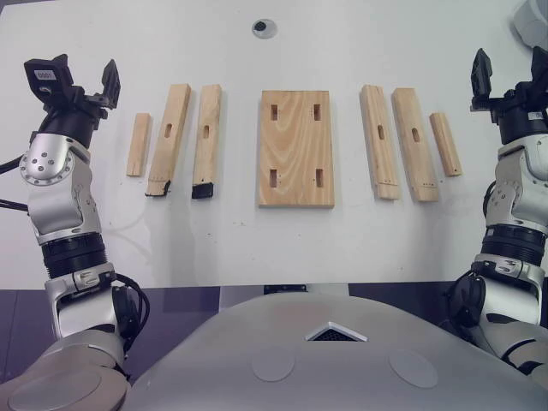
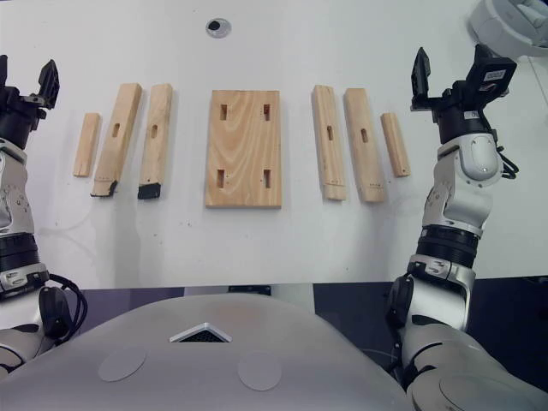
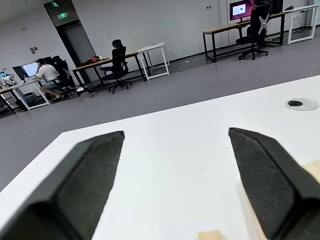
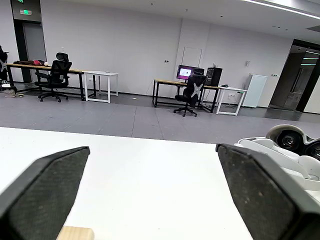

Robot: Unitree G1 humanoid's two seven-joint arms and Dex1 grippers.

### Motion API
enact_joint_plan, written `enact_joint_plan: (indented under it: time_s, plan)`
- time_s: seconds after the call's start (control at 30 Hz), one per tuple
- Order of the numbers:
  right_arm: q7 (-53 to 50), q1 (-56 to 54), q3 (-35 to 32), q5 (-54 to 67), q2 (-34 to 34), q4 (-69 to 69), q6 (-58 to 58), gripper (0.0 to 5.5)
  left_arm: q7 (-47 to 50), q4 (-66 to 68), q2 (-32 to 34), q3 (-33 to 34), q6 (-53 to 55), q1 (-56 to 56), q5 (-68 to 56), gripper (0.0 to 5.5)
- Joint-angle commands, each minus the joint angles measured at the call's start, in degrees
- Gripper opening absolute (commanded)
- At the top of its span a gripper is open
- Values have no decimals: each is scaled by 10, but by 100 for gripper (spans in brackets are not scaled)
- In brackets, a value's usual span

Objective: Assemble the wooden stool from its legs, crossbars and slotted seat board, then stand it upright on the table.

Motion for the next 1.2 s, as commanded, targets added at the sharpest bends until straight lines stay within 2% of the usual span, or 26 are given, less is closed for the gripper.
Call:
enact_joint_plan:
  time_s: [0.03, 0.87, 1.2]
  plan:
    - [2, -2, 3, -5, -4, 3, 0, 471, 3, 13, 3, -6, 14, 8, 13, 385]
    - [0, 0, 12, -11, -5, 7, 1, 471, -7, 13, 6, -10, 35, 16, 17, 385]
    - [2, 0, 14, -17, -8, 6, 4, 471, -27, 38, 11, -51, 187, 62, 26, 385]
